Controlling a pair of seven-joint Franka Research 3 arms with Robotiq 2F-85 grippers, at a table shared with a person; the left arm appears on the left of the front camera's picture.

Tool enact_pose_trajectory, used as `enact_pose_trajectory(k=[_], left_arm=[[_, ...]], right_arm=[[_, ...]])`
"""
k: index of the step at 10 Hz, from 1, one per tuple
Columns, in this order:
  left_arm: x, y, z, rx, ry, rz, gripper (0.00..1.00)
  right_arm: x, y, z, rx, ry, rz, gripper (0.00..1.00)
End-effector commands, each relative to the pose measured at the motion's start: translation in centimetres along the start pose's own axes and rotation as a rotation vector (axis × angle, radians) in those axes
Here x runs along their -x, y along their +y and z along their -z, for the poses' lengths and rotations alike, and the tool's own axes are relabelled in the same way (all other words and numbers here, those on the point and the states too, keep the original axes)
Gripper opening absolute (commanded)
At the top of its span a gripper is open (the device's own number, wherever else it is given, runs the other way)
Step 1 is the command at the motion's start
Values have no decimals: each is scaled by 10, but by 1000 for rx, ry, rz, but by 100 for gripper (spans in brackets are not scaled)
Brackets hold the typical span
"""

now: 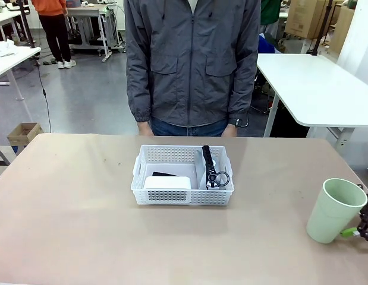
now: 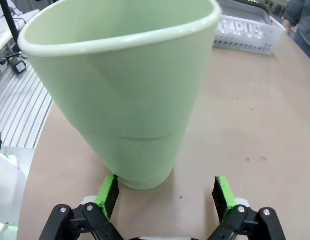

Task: Efficiently arrange items inside the basket to fit them all.
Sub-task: Pick up the Reusable plastic cup and place it inside the Organizing basket.

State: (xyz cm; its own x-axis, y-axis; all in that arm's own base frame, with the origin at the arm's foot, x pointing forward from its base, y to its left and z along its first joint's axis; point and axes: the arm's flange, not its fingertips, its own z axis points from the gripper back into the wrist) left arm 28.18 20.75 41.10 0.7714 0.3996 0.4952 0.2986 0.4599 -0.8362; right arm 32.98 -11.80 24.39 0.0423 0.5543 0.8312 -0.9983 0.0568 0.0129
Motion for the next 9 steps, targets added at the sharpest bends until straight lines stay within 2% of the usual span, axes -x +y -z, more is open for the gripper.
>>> enact_pose_trajectory(k=[1,5,9], left_arm=[[1,-1,-3,8,9,12,100],[1,-1,-3,8,9,12,100],[1,-1,-3,8,9,12,100]], right_arm=[[10,-3,13,-58,6,-50,100],[3,-6,28,-127,-30,-76,100],[-2,-12,36,-172,-190,-5,100]])
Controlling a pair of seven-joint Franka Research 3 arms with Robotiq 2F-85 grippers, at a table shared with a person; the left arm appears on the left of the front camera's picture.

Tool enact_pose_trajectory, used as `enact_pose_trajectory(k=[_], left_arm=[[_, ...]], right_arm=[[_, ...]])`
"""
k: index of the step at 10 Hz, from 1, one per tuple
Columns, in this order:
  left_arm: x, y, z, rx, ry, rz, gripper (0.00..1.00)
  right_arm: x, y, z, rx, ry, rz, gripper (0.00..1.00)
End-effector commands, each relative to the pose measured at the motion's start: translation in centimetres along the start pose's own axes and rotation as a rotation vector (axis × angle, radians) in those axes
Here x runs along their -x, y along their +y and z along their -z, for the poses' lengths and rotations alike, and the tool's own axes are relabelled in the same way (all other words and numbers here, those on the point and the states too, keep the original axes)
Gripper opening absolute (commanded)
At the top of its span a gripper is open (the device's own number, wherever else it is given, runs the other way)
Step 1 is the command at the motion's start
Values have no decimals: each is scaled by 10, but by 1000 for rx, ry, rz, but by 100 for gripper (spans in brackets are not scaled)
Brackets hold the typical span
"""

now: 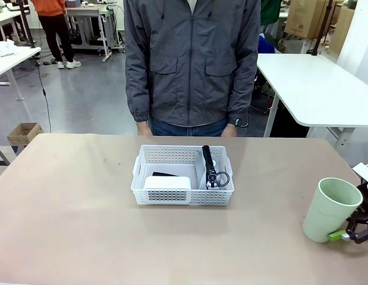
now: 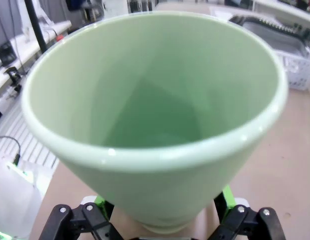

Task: Efficiently arrange items inside the basket to fit them all.
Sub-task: Pick up the Reusable plastic cup and place it inside the Organizing basket.

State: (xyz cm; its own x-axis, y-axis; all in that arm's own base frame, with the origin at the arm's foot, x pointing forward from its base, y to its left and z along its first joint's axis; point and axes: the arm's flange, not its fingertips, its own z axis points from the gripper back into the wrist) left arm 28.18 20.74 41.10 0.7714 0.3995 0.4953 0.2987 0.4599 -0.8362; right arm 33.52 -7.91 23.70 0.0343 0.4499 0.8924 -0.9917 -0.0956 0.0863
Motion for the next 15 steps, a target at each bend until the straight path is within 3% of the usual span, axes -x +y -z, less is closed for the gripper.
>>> enact_pose_trajectory(k=[1,6,13,14,15], left_arm=[[1,-1,-3,8,9,12,100],[1,-1,-3,8,9,12,100],[1,-1,-3,8,9,12,100],[1,-1,-3,8,9,12,100],[1,-1,-3,8,9,12,100]], right_arm=[[13,-9,-6,-1,-132,20,100],[5,-9,-9,26,-310,106,100],[3,-5,-13,9,-350,78,100],[3,-4,-13,1,-357,67,40],[3,-4,-13,0,-349,62,40]])
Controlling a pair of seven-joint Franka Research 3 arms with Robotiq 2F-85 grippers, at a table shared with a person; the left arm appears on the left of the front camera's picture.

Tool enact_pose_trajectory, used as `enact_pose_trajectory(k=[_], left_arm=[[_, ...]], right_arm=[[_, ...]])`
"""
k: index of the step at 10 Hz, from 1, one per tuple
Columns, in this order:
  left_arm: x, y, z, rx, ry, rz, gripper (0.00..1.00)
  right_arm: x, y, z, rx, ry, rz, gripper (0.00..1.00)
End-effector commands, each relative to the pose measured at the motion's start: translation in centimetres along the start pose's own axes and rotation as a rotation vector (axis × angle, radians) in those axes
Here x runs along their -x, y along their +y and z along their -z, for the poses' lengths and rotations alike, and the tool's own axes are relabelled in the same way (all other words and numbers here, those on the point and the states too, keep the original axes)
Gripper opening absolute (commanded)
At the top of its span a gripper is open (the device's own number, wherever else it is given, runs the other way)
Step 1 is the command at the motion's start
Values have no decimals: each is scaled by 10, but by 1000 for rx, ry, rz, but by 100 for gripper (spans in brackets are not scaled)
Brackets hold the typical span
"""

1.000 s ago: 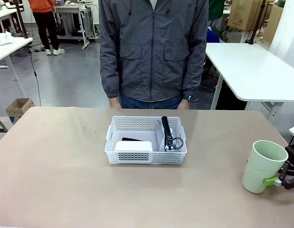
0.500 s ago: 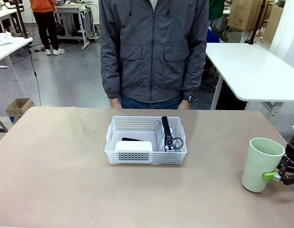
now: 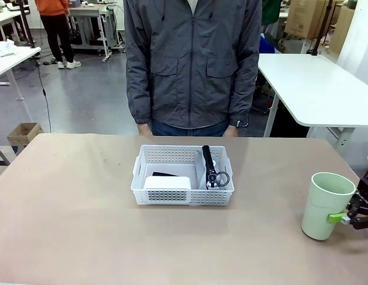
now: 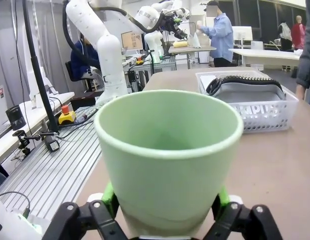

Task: Efficiently arrange items inside the basket to fit them all.
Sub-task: Pick up the Reusable plastic cup and place it inside the Organizing basket.

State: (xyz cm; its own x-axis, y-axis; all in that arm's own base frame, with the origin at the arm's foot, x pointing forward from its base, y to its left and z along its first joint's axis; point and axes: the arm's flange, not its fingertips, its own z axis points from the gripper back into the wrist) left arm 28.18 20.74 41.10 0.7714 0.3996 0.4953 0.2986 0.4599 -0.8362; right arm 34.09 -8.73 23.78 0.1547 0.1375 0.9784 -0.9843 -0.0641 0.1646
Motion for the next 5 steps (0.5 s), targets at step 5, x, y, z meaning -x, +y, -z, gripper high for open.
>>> enact_pose_trajectory(k=[5], left_arm=[[1,-1,-3,8,9,12,100]], right_arm=[[-29,13,-5,-3,8,-47,0]])
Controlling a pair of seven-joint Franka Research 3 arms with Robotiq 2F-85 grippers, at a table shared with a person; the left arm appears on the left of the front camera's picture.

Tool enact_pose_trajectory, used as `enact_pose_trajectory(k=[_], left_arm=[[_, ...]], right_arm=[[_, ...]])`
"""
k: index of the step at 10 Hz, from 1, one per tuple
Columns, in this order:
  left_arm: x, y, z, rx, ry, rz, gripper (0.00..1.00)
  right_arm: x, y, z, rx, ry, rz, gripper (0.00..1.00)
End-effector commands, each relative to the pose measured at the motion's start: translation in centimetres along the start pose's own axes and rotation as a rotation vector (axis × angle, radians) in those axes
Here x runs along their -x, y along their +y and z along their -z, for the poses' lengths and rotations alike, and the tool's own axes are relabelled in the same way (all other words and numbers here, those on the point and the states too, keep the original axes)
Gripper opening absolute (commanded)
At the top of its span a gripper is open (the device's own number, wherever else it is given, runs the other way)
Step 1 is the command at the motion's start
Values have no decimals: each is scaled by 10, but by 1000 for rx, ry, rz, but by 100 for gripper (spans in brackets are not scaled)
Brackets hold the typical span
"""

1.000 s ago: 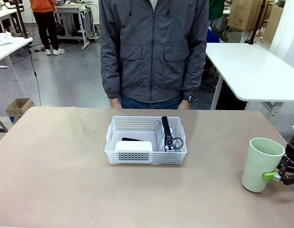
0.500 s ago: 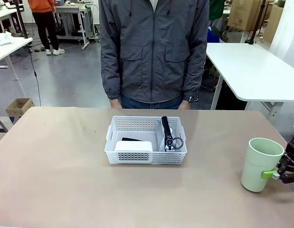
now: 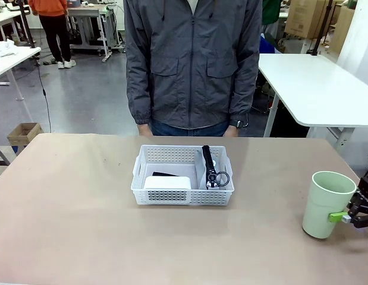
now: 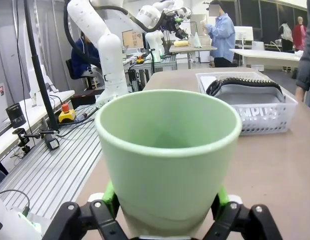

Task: Efficiently arrange items inside the basket to fit them all.
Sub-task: Pick up the Reusable plastic cup and place it inside the Organizing basket.

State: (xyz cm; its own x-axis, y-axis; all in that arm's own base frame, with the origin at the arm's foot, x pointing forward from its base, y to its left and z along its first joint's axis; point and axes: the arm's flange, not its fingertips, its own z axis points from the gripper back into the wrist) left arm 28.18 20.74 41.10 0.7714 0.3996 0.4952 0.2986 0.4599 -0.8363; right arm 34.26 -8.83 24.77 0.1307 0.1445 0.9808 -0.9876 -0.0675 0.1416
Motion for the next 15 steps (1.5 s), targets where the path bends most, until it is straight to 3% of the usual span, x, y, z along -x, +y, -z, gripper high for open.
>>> enact_pose_trajectory(k=[1,2,3,4,6,9,10,11,12,15], left_arm=[[1,-1,-3,8,9,12,100],[1,-1,-3,8,9,12,100],[1,-1,-3,8,9,12,100],[1,-1,-3,8,9,12,100],[1,-1,-3,8,9,12,100],[1,-1,-3,8,9,12,100],[1,-1,-3,8,9,12,100],[1,-1,-3,8,9,12,100],[1,-1,-3,8,9,12,100],[1,-1,-3,8,9,12,100]], right_arm=[[-46,20,-1,26,0,-37,26],[-76,30,6,113,44,-30,26],[-113,35,23,329,70,36,26],[-137,42,42,386,65,72,26],[-159,60,81,412,114,-3,26],[-156,69,125,379,261,-93,26],[-154,69,130,333,266,-90,26],[-152,67,123,382,280,-85,26],[-204,-15,88,337,265,-115,26],[-204,-15,88,337,265,-115,26]])
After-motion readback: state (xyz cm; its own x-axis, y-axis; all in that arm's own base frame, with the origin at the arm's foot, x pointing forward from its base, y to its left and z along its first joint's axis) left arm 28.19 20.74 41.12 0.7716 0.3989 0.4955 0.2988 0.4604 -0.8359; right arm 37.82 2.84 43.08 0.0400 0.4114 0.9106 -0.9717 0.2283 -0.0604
